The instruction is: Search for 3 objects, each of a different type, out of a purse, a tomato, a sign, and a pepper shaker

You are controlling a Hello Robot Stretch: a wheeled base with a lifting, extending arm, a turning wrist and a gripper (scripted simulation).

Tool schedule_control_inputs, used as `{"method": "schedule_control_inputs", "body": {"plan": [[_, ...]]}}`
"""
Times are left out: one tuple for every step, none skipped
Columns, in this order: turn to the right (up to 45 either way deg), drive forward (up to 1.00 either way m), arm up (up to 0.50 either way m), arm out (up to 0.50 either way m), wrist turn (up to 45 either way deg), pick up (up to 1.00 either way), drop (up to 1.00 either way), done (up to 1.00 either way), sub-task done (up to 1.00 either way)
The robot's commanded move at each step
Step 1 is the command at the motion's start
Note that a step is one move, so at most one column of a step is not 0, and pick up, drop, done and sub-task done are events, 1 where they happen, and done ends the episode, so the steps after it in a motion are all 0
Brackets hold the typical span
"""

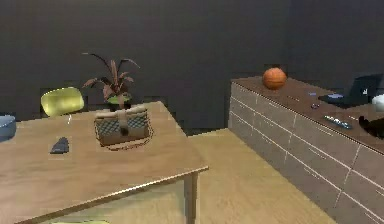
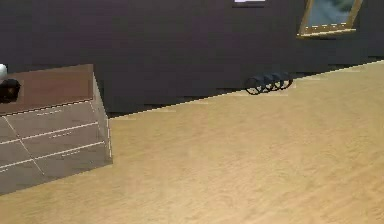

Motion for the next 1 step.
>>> {"method": "schedule_control_inputs", "body": {"plan": [[-18.0,0.0,0.0,0.0,0.0,0.0,0.0,0.0,0.0]]}}
